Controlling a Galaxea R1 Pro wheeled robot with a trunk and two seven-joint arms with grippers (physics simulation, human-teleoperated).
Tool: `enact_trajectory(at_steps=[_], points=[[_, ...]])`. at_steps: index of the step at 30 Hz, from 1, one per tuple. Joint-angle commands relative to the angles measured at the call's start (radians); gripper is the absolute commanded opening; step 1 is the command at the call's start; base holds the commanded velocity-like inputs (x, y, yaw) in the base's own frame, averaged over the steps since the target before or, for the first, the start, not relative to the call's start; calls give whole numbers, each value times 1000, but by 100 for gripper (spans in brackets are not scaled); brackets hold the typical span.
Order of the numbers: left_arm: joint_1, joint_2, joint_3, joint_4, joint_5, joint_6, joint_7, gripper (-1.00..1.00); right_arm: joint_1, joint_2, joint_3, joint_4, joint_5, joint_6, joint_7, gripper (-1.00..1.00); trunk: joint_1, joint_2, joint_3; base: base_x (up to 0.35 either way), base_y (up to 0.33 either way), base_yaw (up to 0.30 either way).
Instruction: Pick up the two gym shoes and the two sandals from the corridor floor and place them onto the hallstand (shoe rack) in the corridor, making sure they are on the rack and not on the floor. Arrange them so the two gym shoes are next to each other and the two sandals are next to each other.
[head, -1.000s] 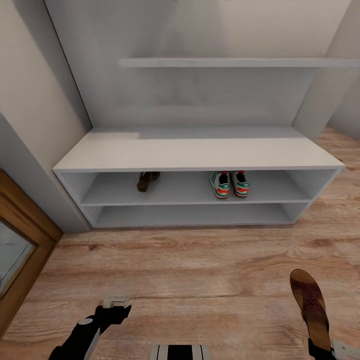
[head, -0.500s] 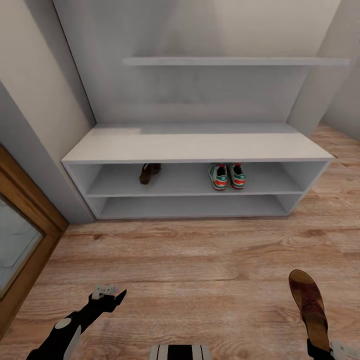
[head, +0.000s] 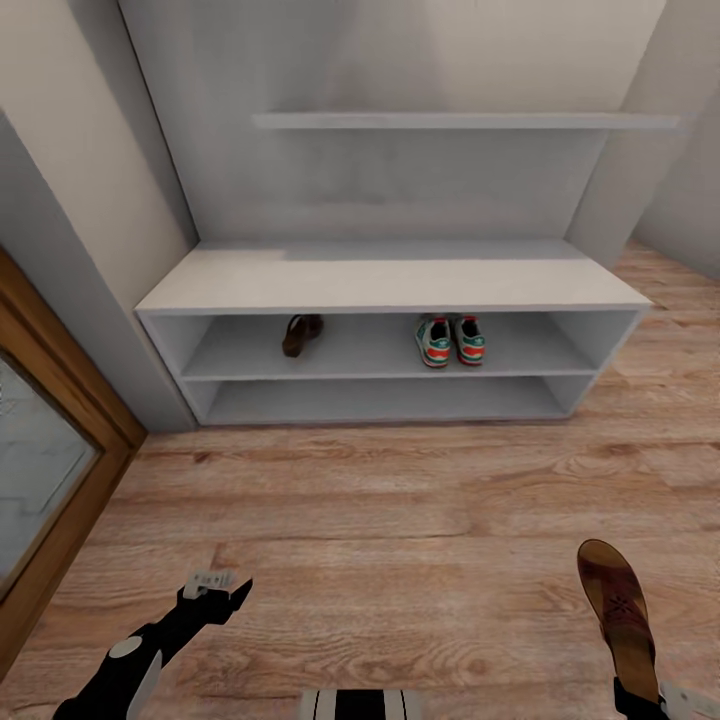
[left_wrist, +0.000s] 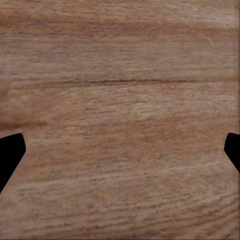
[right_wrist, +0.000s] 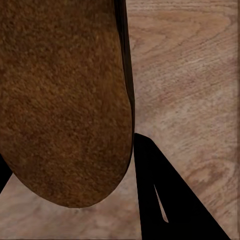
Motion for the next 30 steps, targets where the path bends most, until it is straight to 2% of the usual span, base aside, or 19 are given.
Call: enact_trajectory(at_steps=[1, 18, 23, 26, 29, 30], points=[[0, 0, 7, 1, -10, -6, -6, 100, -1, 1, -5, 1, 7, -3, 3, -100, 0, 0, -1, -64, 0, 0], [0, 3, 9, 7, -13, -11, -9, 100, -1, 6, -4, -1, 7, -3, 1, -100, 0, 0, -1, -7, 0, 0], [19, 4, 9, 2, -9, -19, -16, 100, -1, 7, -2, 14, 7, -2, 4, -100, 0, 0, -1, 0, 0, 0], [33, 4, 9, -3, -6, -35, -17, 100, -1, 10, 6, 42, 5, -3, 4, -100, 0, 0, -1, 0, 0, 0], [43, 4, 9, 2, -3, -74, -21, 100, -1, 23, 36, 56, 4, -1, 2, -100, 0, 0, -1, 0, 0, 0], [46, 5, 9, 5, -2, -94, -27, 100, -2, 37, 61, 59, 4, 0, 1, -100, 0, 0, -1, 0, 0, 0]])
